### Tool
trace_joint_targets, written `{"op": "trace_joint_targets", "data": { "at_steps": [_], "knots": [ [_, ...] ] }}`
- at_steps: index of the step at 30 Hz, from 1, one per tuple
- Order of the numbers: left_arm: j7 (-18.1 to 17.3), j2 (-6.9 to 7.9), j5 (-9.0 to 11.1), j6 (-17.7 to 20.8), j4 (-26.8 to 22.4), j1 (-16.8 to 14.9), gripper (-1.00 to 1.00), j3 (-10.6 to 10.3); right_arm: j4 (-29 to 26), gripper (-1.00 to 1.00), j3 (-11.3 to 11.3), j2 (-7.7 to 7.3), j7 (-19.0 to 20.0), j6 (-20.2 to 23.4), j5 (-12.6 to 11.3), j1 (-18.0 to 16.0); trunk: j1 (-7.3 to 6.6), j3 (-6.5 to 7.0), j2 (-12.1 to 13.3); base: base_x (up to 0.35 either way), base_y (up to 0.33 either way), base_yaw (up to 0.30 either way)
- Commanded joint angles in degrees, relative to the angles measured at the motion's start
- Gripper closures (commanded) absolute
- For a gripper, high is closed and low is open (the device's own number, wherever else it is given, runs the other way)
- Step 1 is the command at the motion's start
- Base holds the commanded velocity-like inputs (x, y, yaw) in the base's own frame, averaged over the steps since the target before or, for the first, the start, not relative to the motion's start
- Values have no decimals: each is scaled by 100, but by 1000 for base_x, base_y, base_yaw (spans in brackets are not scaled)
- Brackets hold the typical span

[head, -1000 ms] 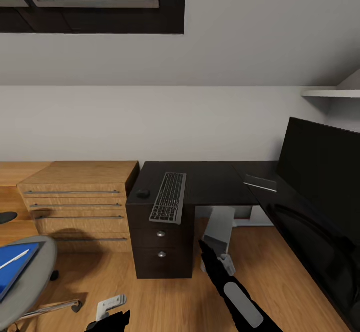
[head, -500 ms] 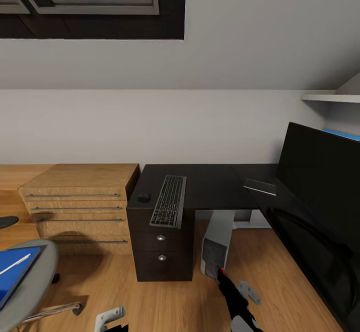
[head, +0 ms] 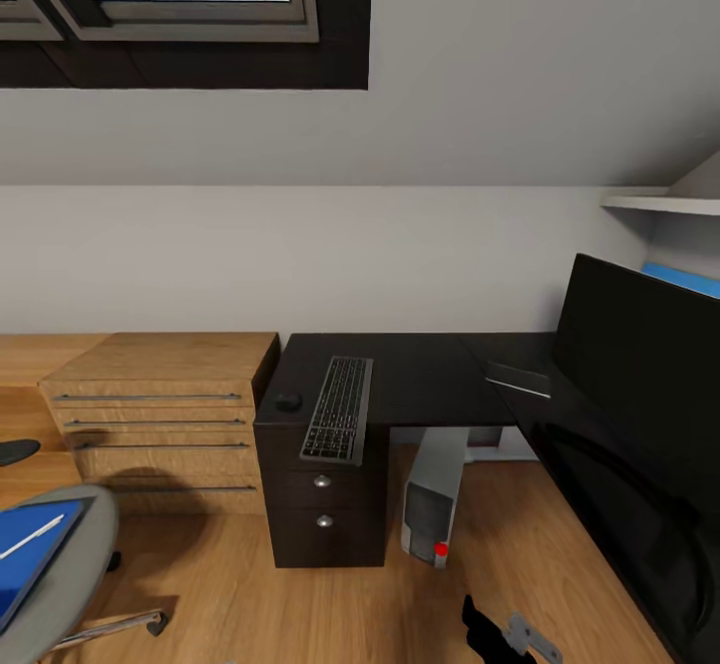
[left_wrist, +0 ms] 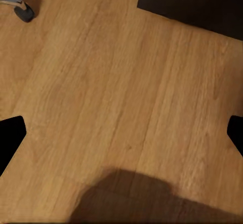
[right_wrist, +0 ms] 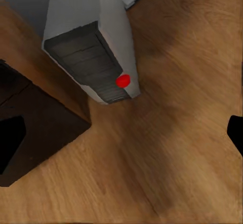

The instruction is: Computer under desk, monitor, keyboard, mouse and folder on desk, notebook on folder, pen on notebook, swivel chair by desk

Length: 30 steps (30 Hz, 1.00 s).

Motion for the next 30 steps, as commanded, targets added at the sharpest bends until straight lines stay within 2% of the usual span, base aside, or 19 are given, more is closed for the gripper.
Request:
{"op": "trace_joint_targets", "data": {
  "at_steps": [1,4,5,9,10,12,23,30],
  "knots": [
    [35,16,-101,-125,167,-3,-100,-46,209,-100,269,7,-15,-233,458,-3,-23,12,38,0,0,0],
    [32,17,-172,-179,231,-4,-100,-54,291,-100,377,14,-29,-384,835,-3,-89,66,158,0,0,0],
    [33,15,-202,-199,260,-3,-100,-56,323,-100,418,17,-34,-446,1026,-3,-111,84,199,0,0,0],
    [39,9,-237,-225,297,-5,-100,-60,361,-100,482,40,-19,-525,1278,-3,-199,156,359,0,0,0],
    [50,7,-246,-238,309,-6,-100,-61,379,-100,500,120,-10,-559,1441,-3,-221,174,399,0,0,0],
    [54,3,-252,-243,313,-7,-100,-61,387,-100,501,154,-8,-570,1585,-3,-265,210,479,0,0,0],
    [75,-8,-255,-245,292,-3,-100,-63,393,-100,508,196,-19,-582,1674,-3,-506,407,920,0,0,0],
    [79,-4,-255,-244,282,-3,-100,-66,389,-100,499,293,-24,-591,1648,-3,-660,533,1201,0,0,0]
  ]
}}
